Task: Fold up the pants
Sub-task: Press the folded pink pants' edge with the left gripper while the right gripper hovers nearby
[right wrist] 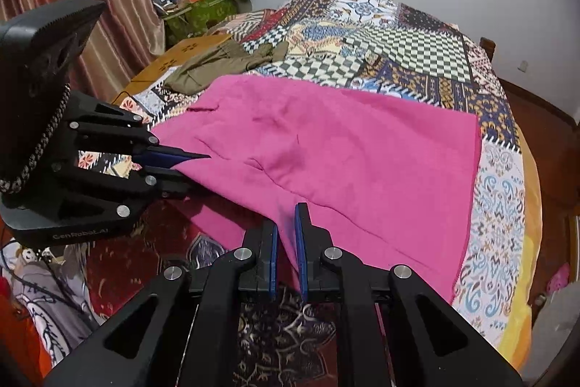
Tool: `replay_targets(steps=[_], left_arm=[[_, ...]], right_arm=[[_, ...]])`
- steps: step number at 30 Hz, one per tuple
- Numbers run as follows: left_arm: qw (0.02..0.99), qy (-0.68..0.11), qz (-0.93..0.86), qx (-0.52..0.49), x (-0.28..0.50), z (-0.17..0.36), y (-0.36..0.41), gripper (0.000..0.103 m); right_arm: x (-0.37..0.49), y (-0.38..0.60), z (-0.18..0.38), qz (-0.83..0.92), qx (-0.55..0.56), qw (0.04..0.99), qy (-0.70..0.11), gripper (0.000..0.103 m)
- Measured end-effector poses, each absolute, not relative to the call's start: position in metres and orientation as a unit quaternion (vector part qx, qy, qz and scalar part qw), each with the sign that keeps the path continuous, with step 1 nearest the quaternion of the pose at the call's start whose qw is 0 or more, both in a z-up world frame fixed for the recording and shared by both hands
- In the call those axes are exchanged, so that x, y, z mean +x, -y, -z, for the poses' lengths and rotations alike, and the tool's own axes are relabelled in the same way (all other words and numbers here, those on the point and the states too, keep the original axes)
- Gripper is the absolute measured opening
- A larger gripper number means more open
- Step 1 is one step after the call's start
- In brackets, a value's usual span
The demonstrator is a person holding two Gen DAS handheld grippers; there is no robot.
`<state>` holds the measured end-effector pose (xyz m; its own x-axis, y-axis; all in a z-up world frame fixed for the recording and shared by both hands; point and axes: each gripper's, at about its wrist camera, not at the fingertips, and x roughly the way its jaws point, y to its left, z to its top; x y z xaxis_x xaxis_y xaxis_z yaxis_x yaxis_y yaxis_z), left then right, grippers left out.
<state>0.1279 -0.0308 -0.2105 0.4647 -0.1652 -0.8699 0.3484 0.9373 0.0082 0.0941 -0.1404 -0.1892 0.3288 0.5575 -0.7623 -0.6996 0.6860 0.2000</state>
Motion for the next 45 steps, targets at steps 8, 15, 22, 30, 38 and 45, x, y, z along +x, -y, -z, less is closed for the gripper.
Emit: replay_targets(steps=[8, 15, 22, 30, 38, 45], left_arm=[[0.847, -0.501, 0.155, 0.091, 0.12, 0.21, 0.03, 0.012], [0.849, -0.497, 0.168, 0.06, 0.108, 0.193, 0.019, 0.018], [0.871, -0.461, 0.165, 0.043, 0.103, 0.162, 0.01, 0.019], [0.866, -0.477, 0.147, -0.001, 0.138, 0.173, 0.004, 0.031], [0.842, -0.523, 0.136, -0.012, 0.145, 0.218, -0.001, 0.031], [0.851, -0.51, 0.121, -0.04, 0.129, 0.219, -0.029, 0.031]], right_arm=[[0.092, 0.143, 0.201, -0.383, -0.082, 0.798, -0.459, 0.013], [0.096, 0.16, 0.192, -0.366, -0.064, 0.799, -0.473, 0.023], [0.098, 0.18, 0.165, -0.356, -0.036, 0.818, -0.45, 0.023], [0.11, 0.155, 0.161, -0.371, -0.029, 0.818, -0.438, 0.032], [0.121, 0.127, 0.208, -0.37, -0.052, 0.788, -0.49, 0.032], [0.127, 0.156, 0.216, -0.333, -0.036, 0.805, -0.49, 0.044]])
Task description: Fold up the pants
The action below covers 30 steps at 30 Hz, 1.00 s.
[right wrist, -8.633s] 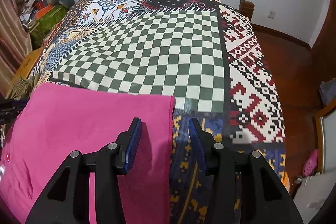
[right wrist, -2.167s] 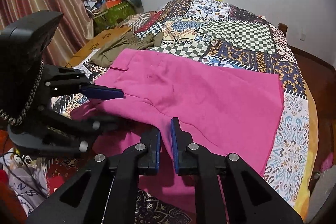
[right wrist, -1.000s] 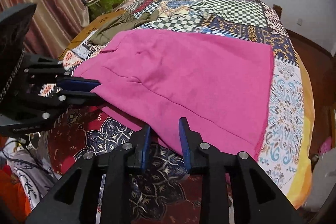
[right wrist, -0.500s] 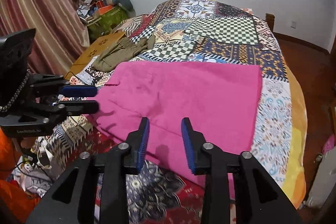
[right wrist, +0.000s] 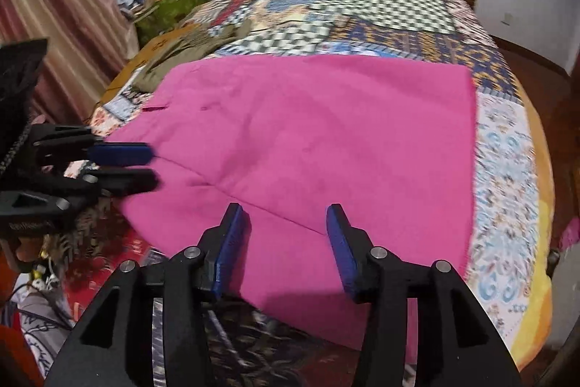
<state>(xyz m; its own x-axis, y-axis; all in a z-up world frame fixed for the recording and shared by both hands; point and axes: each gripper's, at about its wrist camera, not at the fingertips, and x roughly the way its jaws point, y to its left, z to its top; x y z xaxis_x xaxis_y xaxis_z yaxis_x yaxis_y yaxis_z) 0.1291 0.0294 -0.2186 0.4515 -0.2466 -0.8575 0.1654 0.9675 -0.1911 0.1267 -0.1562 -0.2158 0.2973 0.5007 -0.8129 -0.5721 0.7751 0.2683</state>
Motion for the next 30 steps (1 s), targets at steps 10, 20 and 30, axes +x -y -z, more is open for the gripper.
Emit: replay_targets(steps=[10, 20, 30], left_arm=[[0.856, -0.505, 0.083, -0.077, 0.113, 0.219, -0.064, 0.033], [0.854, -0.503, 0.079, -0.107, 0.108, 0.219, -0.076, 0.036], [0.855, -0.502, 0.073, -0.111, 0.108, 0.225, -0.075, 0.037]], right_arm=[[0.127, 0.209, 0.229, -0.263, -0.011, 0.817, -0.513, 0.044], [0.122, 0.237, 0.234, -0.225, -0.023, 0.822, -0.522, 0.044], [0.122, 0.238, 0.238, -0.226, -0.025, 0.818, -0.528, 0.044]])
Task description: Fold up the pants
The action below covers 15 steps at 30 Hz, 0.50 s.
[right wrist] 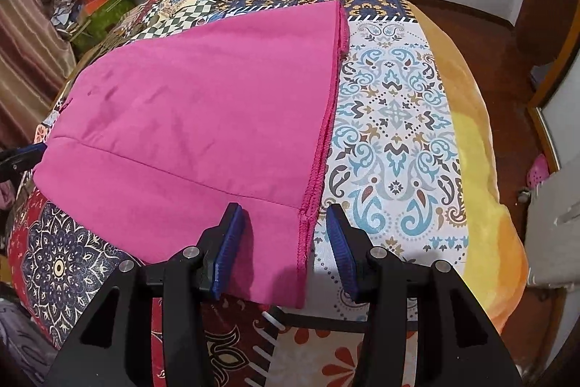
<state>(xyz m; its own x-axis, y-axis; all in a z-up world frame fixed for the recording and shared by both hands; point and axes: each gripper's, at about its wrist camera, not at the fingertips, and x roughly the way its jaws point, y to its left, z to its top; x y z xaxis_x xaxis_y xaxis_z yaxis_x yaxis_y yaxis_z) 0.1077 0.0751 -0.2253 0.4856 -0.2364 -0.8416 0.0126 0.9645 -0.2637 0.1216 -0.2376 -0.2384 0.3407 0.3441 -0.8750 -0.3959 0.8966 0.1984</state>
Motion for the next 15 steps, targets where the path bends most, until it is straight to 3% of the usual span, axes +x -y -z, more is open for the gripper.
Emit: replay_targets(steps=[15], left_arm=[[0.889, -0.451, -0.004, -0.086, 0.135, 0.166, -0.127, 0.036]], right_arm=[[0.137, 0.224, 0.205, -0.228, -0.034, 0.836, -0.498, 0.045]])
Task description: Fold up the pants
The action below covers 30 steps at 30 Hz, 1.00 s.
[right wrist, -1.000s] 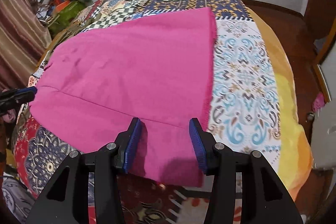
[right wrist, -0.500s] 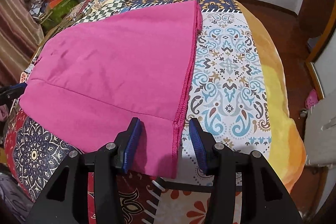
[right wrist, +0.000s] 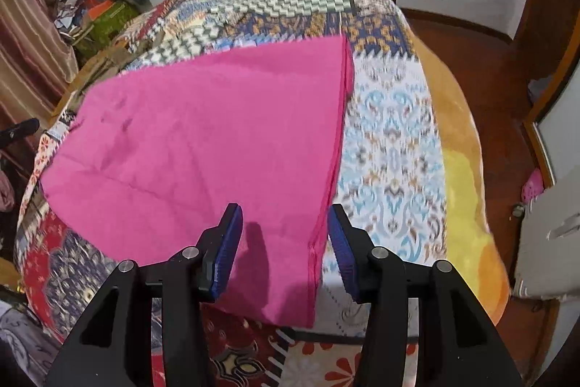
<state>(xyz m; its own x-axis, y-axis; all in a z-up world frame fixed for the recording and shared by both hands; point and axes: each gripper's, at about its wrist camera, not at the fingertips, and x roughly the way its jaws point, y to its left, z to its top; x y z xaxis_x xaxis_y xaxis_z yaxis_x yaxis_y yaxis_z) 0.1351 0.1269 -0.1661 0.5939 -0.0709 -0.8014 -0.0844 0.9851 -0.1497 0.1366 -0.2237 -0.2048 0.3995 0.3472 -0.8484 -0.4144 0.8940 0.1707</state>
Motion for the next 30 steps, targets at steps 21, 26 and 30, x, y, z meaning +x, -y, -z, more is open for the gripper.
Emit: replay_targets(steps=[21, 26, 30], left_arm=[[0.859, -0.507, 0.009, -0.077, 0.224, 0.222, -0.153, 0.037], [0.848, -0.52, 0.026, -0.095, 0.236, 0.238, -0.147, 0.037], [0.842, -0.527, 0.033, -0.106, 0.245, 0.247, -0.146, 0.037]], right_arm=[[0.223, 0.21, 0.203, -0.205, -0.036, 0.856, -0.473, 0.045], [0.241, 0.209, 0.21, -0.202, -0.034, 0.856, -0.475, 0.045], [0.253, 0.21, 0.219, -0.199, -0.029, 0.854, -0.48, 0.045]])
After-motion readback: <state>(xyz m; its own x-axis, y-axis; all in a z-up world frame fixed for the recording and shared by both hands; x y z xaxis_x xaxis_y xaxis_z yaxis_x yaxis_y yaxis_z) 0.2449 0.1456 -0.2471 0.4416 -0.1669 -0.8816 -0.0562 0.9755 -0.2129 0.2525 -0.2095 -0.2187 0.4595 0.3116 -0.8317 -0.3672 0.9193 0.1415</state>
